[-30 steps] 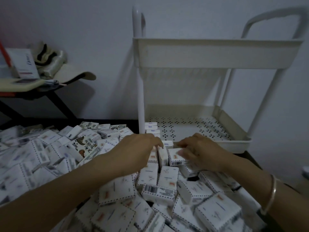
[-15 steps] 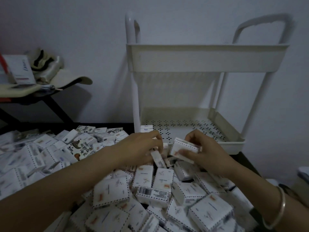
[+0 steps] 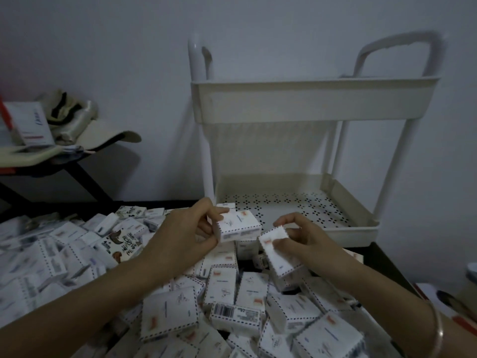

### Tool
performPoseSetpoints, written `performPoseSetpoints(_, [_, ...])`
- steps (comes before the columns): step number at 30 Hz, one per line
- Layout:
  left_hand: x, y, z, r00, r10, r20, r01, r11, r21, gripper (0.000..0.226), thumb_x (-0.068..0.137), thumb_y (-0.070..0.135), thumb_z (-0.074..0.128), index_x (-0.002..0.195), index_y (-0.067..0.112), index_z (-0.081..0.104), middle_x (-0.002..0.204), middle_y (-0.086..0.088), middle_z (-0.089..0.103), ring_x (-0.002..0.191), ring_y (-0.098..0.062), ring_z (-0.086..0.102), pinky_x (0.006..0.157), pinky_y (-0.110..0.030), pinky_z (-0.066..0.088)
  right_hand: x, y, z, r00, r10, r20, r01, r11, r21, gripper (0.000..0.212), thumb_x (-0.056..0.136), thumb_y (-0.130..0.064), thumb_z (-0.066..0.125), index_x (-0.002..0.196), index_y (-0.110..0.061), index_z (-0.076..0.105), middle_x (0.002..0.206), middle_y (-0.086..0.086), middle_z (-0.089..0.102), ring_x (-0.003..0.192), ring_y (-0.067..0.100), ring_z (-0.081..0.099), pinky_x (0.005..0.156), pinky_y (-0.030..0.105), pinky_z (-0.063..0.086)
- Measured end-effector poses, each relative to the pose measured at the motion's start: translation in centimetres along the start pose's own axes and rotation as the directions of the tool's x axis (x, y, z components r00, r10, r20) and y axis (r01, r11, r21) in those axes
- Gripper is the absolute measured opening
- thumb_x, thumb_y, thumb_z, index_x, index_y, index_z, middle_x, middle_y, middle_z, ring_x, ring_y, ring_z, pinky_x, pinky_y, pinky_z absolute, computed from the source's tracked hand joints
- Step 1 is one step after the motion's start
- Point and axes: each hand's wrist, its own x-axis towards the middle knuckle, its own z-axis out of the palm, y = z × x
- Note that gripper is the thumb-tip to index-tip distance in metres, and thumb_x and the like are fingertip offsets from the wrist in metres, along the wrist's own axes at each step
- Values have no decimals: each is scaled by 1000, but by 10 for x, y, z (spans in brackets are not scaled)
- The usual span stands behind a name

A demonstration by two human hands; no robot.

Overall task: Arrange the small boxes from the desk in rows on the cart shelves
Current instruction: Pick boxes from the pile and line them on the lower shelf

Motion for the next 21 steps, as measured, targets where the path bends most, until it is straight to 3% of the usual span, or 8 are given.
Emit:
performPoseSetpoints(2, [3, 1, 3, 998, -56, -20, 56, 998, -29, 42, 80, 5, 75, 86, 38, 49, 111, 14, 67, 81, -4, 67, 71, -27, 58, 1, -4, 5, 999, -12, 32, 13, 999, -39, 26, 87, -27, 69, 106, -42, 60, 91, 2, 53, 80, 15, 58, 67, 23, 47])
performPoseSetpoints(4, [5, 4, 6, 991, -132, 6, 132, 985, -107, 43, 82, 2, 72, 88, 38, 50, 111, 16, 65, 87, -4, 66, 73, -29, 58, 4, -8, 9, 999, -28, 36, 31, 996, -82, 23, 86, -33, 70, 103, -46, 61, 98, -1, 55, 88, 12, 60, 73, 22, 49])
performPoseSetpoints(7, [7, 5, 7, 958, -278, 70, 287, 923, -255, 39, 85, -5, 65, 93, 32, 56, 112, 9, 66, 98, -8, 66, 73, -40, 59, 8, -11, 13, 998, -56, 5, 56, 989, -137, 17, 86, -33, 70, 98, -42, 62, 94, -4, 56, 74, 0, 58, 69, 18, 48])
performPoseSetpoints(10, [11, 5, 8, 891, -437, 120, 450, 820, -355, 31, 88, -3, 61, 97, 26, 63, 110, 6, 68, 92, -20, 70, 77, -52, 57, 11, -11, 13, 999, -42, 4, 42, 988, -150, 16, 85, -33, 72, 96, -40, 63, 91, -4, 61, 74, 4, 62, 74, 29, 54])
performPoseSetpoints(12, [14, 10, 6, 830, -525, 185, 543, 688, -481, 14, 91, 7, 63, 102, 15, 66, 110, -5, 68, 92, -27, 70, 77, -44, 60, 13, -10, 12, 999, -40, 3, 40, 986, -164, 16, 84, -33, 73, 95, -39, 64, 89, -3, 62, 75, 10, 64, 76, 37, 56])
performPoseSetpoints(15, [19, 13, 4, 772, -559, 302, 610, 518, -600, 23, 86, 15, 68, 104, 1, 63, 105, -17, 71, 90, -27, 72, 69, -27, 60, 17, -10, 13, 999, -48, 14, 50, 988, -146, 16, 82, -33, 74, 94, -38, 65, 91, 8, 65, 71, 11, 61, 66, 35, 54])
performPoseSetpoints(18, [21, 13, 1, 756, -573, 315, 637, 537, -553, 33, 76, 3, 77, 104, 3, 60, 105, -16, 70, 82, -25, 74, 62, -27, 60, 21, -13, 13, 997, -59, 54, 67, 983, -173, 18, 83, -32, 73, 98, -33, 64, 88, 9, 69, 67, 12, 58, 59, 30, 50])
performPoseSetpoints(21, [24, 15, -2, 761, -548, 347, 646, 594, -480, 47, 73, -4, 78, 109, 18, 59, 109, -8, 64, 83, -21, 73, 62, -32, 60, 25, -21, 13, 997, -68, 48, 77, 968, -238, 20, 86, -32, 70, 103, -30, 61, 91, 3, 71, 69, 14, 65, 61, 29, 55])
